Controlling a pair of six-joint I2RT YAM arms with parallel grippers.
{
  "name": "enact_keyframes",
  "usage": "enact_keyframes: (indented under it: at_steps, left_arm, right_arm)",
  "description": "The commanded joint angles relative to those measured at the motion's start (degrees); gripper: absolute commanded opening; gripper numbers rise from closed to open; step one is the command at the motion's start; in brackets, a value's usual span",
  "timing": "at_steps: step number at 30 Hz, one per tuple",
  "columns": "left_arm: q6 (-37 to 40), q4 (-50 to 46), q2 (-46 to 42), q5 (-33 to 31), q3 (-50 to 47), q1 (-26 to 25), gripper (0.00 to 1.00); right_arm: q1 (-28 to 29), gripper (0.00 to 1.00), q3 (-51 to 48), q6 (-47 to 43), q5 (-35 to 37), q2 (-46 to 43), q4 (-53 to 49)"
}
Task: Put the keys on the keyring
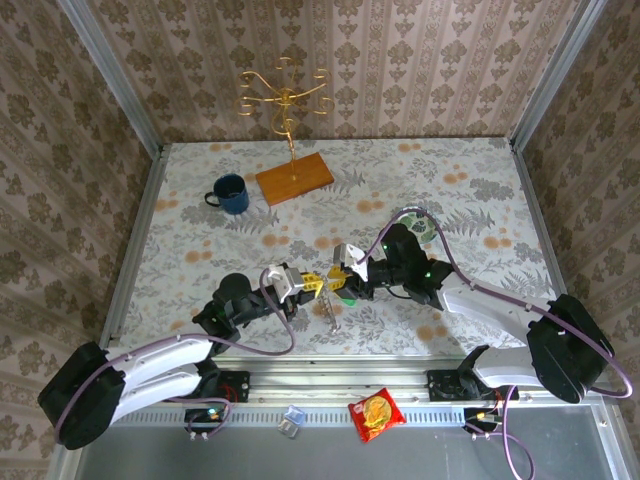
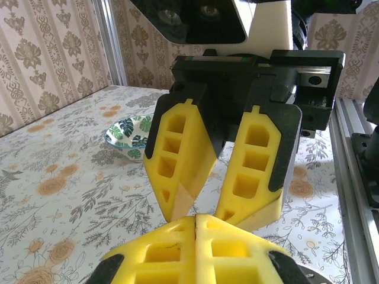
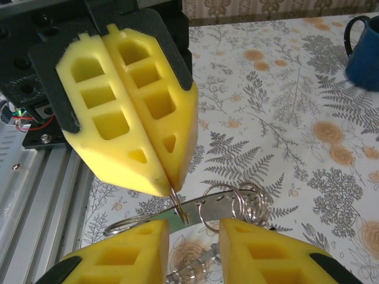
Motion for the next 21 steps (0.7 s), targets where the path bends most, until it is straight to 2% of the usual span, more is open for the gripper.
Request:
enact_keyframes:
  at_steps: [1, 8, 13, 15, 18, 19, 21]
  left_arm:
    - [-0.6, 4.9, 0.0, 2.1, -0.6, 0.5, 0.00]
    - [-0.9, 5.6, 0.5, 2.9, -0.5, 0.6, 0.00]
    - [-1.1, 6.3, 0.9, 3.1, -0.5, 0.6, 0.00]
    - [-1.3, 6.6, 1.1, 3.1, -0.6, 0.5, 0.00]
    - [-1.1, 6.1, 0.7, 2.4, -0.7, 0.9, 0.00]
    - [-0.8, 5.2, 0.1, 1.2, -0.8, 1.1, 0.02]
    - [0.4, 2.4, -1.9, -2.2, -1.1, 1.6, 0.29]
  right_arm:
    - [0.1, 0.27, 2.0, -1.1, -3.1, 0.6, 1.5]
    - [0.5, 0.19, 3.1, -1.3, -4.1, 1.6, 1.9]
    - [0.6, 0.10, 3.6, -1.6, -4.1, 2.2, 1.3]
    - [0.6, 0.01, 3.9, -1.9, -3.9, 2.4, 0.7]
    - [0.5, 0.00, 4.4, -2.8, -2.7, 2.2, -1.1]
    - [0.5, 0.00, 4.5, -3.2, -2.1, 1.9, -1.6]
    - [0.5, 0.00, 4.7, -3.4, 0.0, 1.4, -2.5]
